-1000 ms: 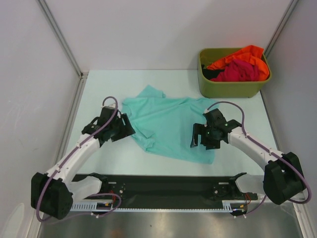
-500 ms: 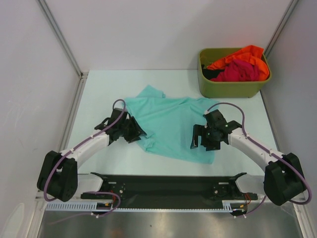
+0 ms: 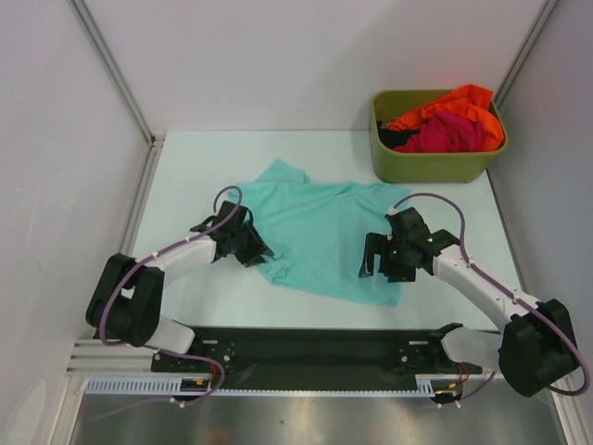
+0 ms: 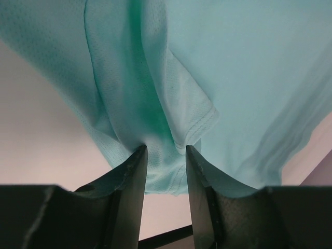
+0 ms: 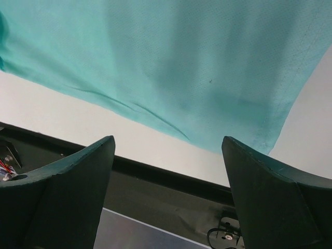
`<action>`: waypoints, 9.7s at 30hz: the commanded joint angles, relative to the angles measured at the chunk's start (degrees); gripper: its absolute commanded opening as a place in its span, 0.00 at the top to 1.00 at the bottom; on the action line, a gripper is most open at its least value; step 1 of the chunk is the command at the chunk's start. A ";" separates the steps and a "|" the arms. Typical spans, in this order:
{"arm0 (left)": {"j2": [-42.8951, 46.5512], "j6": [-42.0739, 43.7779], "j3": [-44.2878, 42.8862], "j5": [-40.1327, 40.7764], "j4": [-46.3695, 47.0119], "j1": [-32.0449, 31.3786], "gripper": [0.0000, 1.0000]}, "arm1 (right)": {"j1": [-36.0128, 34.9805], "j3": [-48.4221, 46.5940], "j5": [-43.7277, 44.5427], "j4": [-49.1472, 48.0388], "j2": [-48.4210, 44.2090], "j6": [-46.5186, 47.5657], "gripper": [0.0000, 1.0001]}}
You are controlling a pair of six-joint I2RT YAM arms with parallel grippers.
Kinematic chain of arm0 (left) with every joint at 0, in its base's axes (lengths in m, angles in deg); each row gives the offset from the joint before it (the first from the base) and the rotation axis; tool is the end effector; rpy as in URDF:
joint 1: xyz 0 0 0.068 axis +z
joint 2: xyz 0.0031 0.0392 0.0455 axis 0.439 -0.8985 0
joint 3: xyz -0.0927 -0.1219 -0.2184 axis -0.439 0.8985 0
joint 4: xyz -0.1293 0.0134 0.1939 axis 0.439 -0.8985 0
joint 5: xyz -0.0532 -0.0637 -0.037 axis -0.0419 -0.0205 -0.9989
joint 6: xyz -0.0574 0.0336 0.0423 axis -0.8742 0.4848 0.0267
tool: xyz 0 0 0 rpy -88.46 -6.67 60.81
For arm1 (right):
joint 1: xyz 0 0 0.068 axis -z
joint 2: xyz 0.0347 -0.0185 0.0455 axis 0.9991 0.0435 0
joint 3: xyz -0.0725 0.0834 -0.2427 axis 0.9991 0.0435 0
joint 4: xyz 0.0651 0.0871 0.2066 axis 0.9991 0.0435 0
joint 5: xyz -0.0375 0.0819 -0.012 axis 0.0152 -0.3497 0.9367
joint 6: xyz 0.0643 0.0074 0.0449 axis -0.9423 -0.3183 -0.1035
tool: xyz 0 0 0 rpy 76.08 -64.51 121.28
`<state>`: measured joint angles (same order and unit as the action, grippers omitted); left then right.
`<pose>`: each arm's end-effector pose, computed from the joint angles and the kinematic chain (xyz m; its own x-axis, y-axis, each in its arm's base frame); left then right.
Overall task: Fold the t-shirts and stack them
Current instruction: Flatten the tshirt out, then fold the tshirt
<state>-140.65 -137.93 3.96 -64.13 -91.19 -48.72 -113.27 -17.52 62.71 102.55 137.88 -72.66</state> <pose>0.2386 -0.1113 0.1550 -0.8132 -0.5556 -0.1735 -0.4077 0.7565 -0.5114 0.1796 0.0998 0.1941 -0.9453 0.0601 -0.3207 -0.0591 0.9351 0.3495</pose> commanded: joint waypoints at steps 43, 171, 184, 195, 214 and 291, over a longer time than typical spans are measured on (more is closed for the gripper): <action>-7.81 0.02 -7.44 2.34 1.54 -3.87 0.82 | 0.71 1.86 4.19 1.60 -1.39 -8.61 0.10; -17.08 38.17 -37.74 -7.15 35.02 7.20 1.00 | 28.13 -22.11 20.99 -21.40 18.63 -1.52 1.00; -29.25 31.92 -42.68 -7.16 38.98 12.21 1.00 | 28.40 -29.86 14.75 -25.21 31.21 3.31 1.00; -30.32 28.85 -45.86 -13.92 31.88 14.15 1.00 | 28.66 -31.89 8.60 -19.24 32.20 2.87 1.00; -9.48 34.73 -31.35 -7.77 -6.26 17.75 1.00 | 28.57 -19.93 2.18 -5.43 17.68 2.52 1.00; 5.46 37.46 -11.92 0.58 -6.22 20.30 0.27 | 22.07 -19.68 9.82 -4.34 16.10 7.81 0.31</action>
<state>-139.51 -100.56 -6.92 -64.96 -102.95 -28.74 -89.90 -35.93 70.99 101.50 157.79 -64.47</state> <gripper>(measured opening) 0.729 0.678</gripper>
